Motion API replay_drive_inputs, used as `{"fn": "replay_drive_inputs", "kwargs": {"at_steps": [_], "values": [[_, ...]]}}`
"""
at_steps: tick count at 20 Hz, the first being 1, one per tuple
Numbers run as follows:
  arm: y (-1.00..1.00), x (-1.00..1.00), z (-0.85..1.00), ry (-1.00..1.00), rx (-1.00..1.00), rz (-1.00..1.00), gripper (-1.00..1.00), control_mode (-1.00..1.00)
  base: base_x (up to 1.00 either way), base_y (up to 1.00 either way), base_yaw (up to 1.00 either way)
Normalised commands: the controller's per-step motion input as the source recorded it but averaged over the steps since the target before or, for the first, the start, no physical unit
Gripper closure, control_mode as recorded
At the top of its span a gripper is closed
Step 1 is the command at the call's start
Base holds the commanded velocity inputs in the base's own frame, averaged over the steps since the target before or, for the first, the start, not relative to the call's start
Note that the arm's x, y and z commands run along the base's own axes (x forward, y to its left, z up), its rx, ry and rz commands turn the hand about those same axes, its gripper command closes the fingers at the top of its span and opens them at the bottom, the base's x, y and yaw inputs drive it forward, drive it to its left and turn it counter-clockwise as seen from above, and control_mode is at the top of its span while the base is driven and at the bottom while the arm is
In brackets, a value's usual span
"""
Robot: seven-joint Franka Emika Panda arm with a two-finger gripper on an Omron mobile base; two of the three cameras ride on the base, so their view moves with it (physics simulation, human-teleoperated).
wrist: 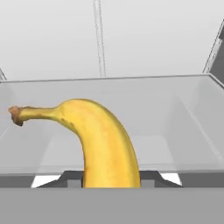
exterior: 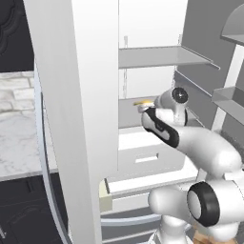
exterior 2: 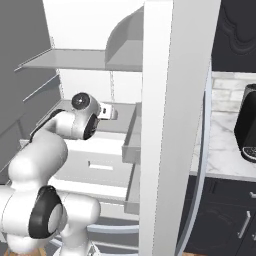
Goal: Retrieve the apple and banana from the fridge and place them into the bowl on the dining table.
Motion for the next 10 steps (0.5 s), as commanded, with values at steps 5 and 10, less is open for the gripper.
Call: {"fn": "replay_drive_inputs", "kwargs": {"at_steps": [5, 10], "values": [[0.02, -1.00, 0.80, 0.22, 0.00, 0.02, 1.00, -1.00, 0.00, 0.00, 0.00], [0.00, -1.00, 0.33, 0.14, 0.00, 0.01, 1.00, -1.00, 0.00, 0.00, 0.00]]}}
